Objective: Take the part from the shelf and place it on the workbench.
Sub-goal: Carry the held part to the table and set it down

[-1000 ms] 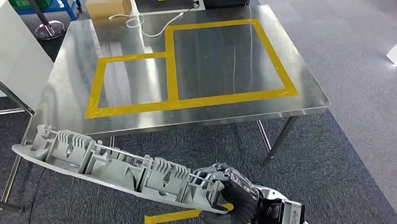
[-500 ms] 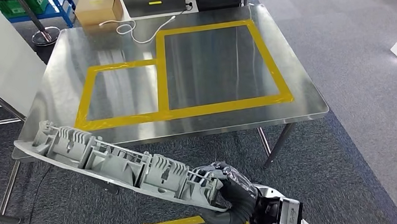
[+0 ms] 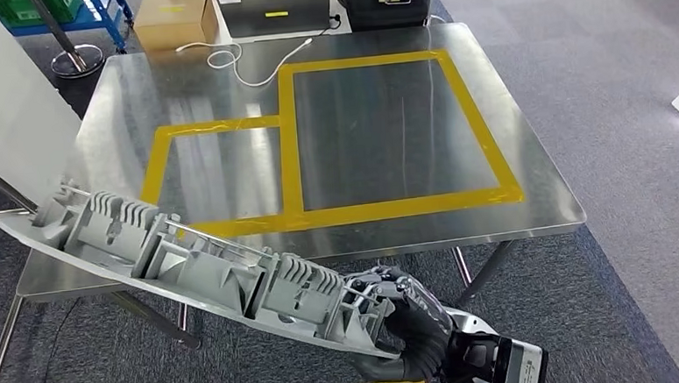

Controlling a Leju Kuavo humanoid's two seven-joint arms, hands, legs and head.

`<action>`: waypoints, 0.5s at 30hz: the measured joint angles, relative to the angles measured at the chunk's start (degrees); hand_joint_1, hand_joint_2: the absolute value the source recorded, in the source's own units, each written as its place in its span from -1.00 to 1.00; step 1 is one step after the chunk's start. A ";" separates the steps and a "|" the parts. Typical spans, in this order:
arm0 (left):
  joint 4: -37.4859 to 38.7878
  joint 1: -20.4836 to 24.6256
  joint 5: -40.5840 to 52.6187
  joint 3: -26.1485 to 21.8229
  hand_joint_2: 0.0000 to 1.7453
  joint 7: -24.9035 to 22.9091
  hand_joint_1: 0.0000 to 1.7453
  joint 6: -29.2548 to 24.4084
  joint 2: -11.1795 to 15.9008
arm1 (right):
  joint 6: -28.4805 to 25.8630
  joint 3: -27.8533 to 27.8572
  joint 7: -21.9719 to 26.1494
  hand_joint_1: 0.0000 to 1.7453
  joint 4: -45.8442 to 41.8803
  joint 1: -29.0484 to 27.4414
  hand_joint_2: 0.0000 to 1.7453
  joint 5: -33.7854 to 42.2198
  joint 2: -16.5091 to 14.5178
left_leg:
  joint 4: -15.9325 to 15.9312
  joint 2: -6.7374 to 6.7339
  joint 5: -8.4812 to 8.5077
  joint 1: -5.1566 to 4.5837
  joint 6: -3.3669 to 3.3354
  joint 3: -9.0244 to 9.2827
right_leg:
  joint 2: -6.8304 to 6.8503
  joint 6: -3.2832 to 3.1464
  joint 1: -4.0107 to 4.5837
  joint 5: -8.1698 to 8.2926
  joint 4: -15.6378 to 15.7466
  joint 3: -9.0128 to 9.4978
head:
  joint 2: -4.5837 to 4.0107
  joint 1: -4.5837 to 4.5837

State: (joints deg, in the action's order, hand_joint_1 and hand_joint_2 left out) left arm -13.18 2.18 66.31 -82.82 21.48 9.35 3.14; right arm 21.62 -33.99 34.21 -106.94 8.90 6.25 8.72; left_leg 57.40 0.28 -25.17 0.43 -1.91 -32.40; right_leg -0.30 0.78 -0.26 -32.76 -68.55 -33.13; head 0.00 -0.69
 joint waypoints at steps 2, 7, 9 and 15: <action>0.00 -0.01 0.01 0.00 1.00 0.01 -1.00 0.00 -0.01 | 0.00 0.10 0.02 1.00 -0.13 0.02 1.00 0.01 0.01 | 0.01 0.04 -0.83 0.00 -0.07 0.72 | 0.01 0.36 -0.13 -3.01 -5.26 -4.59 | 0.00 0.04; 0.00 -0.05 0.02 0.01 1.00 0.06 -1.00 0.00 -0.09 | 0.03 0.32 -0.01 1.00 -0.16 0.06 1.00 0.18 0.02 | 0.02 0.19 -3.55 -0.03 0.71 3.91 | 0.27 -0.06 -0.12 5.92 6.16 -3.87 | 0.00 0.12; 0.00 0.11 0.12 0.02 1.00 0.13 -1.00 -0.01 -0.08 | 0.07 0.47 0.02 1.00 -0.20 0.19 1.00 0.45 -0.01 | 0.06 0.20 -4.32 -0.16 1.38 4.50 | 0.30 -0.90 0.14 8.40 9.49 -3.07 | 0.00 0.11; 0.00 0.52 1.48 0.31 1.00 -0.48 -1.00 -0.29 -0.07 | 0.08 1.49 -0.15 1.00 0.01 1.94 1.00 0.85 -0.49 | 9.73 0.04 -6.53 -0.04 2.92 -0.37 | 0.11 -2.95 -0.09 7.81 10.41 -1.33 | 0.00 -0.04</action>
State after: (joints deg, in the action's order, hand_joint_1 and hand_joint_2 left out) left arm -13.18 2.70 67.78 -82.50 21.00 9.06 3.07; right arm 21.69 -32.51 34.06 -106.93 10.83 7.09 8.23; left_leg 67.13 0.31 -31.70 0.39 1.01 -32.76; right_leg -0.18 -2.18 -0.35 -24.95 -58.14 -34.46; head 0.00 -0.73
